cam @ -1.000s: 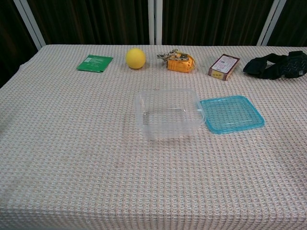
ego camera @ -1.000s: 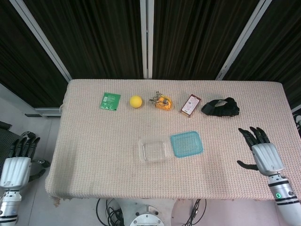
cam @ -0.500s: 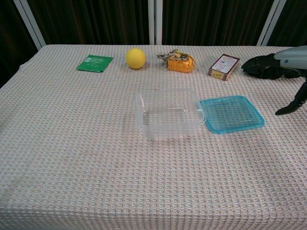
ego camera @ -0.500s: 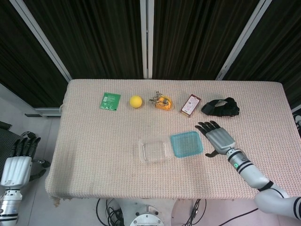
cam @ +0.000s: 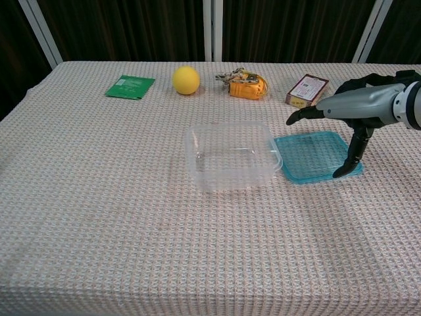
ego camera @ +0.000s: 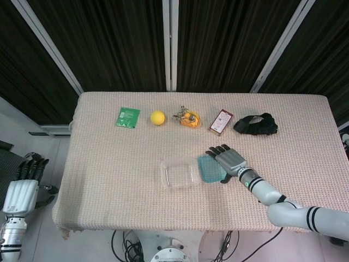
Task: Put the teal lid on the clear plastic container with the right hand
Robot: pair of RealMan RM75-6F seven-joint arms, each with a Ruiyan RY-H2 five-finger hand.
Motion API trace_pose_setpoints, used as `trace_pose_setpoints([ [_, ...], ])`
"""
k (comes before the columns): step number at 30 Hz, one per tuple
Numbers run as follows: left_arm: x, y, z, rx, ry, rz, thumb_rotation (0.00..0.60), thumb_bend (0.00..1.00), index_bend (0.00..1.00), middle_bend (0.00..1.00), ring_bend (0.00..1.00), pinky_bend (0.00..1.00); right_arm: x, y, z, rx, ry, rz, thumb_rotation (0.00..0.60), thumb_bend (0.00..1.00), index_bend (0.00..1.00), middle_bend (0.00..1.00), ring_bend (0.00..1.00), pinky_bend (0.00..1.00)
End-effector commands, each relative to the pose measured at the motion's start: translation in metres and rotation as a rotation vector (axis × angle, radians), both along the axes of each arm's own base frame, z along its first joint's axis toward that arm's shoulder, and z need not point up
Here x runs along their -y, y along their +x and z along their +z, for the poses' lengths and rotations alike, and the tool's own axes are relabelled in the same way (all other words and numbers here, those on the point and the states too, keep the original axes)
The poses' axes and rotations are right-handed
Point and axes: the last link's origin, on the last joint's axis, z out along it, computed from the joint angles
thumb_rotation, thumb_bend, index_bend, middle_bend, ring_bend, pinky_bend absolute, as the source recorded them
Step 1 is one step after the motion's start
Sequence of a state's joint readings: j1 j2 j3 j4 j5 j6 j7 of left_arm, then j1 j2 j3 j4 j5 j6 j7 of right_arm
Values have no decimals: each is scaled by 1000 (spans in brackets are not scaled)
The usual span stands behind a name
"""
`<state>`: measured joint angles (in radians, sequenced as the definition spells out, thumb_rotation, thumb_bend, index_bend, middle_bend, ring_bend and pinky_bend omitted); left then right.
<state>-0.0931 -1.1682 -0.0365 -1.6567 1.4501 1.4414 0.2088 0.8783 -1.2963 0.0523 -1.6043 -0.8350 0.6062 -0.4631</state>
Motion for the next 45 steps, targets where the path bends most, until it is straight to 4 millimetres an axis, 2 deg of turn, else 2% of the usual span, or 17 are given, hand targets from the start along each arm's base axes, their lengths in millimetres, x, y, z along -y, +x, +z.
trace_pose_setpoints([
  [1,-1,0,-1,2,-2,1,600,0,82,64,0,27,0,0,-5,-23,2,8,600,26,0,0,0,0],
  [11,1,-2,-3,9,-4,6,600,0,82,64,0,25,2,1,-17,-37,-12,16,600,26,2,10,0,0],
  [21,1,-3,-3,14,-9,9,600,0,81,64,0,27,5,-1,-22,-32,-5,-5,600,26,49,22,0,0],
  [32,1,-5,-1,18,-10,11,600,0,81,64,0,26,9,-3,-22,-29,-10,-23,600,28,227,88,0,0],
  [38,2,-5,-2,20,-12,11,600,0,82,64,0,27,6,-2,-7,19,-65,-23,600,76,305,158,0,0],
  [45,2,-4,-1,20,-12,5,600,0,82,64,0,27,-4,7,33,58,-145,14,600,80,310,191,0,0],
])
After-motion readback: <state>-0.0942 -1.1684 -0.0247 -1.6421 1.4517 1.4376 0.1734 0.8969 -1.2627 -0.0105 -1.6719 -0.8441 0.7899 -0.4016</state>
